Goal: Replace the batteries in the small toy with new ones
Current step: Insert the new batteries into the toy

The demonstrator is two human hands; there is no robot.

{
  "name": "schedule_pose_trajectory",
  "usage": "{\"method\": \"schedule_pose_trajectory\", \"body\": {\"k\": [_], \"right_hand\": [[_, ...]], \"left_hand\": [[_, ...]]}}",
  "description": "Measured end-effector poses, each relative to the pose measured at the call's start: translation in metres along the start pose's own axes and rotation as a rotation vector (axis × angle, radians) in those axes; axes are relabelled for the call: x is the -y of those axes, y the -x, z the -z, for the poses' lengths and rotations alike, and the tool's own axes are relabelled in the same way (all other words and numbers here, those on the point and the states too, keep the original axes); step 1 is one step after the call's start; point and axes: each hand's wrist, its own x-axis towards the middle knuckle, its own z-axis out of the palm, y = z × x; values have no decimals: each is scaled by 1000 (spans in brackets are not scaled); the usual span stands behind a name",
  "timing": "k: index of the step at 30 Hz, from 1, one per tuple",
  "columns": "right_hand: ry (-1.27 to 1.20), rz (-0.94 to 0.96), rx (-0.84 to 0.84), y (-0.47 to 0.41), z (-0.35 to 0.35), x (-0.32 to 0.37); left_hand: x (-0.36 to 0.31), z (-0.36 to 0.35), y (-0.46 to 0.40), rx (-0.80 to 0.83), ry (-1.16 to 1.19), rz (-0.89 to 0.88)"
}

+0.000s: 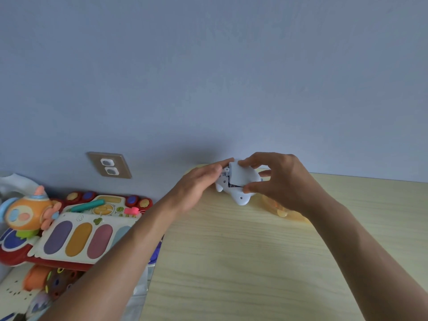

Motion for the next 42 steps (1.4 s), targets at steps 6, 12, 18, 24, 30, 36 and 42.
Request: {"method": "schedule_pose_trajectory", "body": {"k": [6, 12, 18, 24, 30, 36, 42], "right_hand": [[-53, -22, -5, -1, -2, -2], [-89, -46, -14, 1, -1, 0], [-125, -73, -9, 2, 1, 2], [-110, -56, -4, 2, 1, 2], [-118, -35, -69, 3, -8, 2], [-72, -58, -75, 3, -9, 2], [-99, -40, -95, 19, 9, 5]], "left_hand": [[-3, -9, -2, -119, -112, 5], [-10, -9, -1, -111, -60, -26], [0, -11, -7, -170, -133, -2], [-2, -9, -6, -162, -119, 29], [-4, -9, -4, -182, -157, 31], [0, -8, 0, -61, -158, 55], [-1, -15, 2, -129, -245, 9]]}}
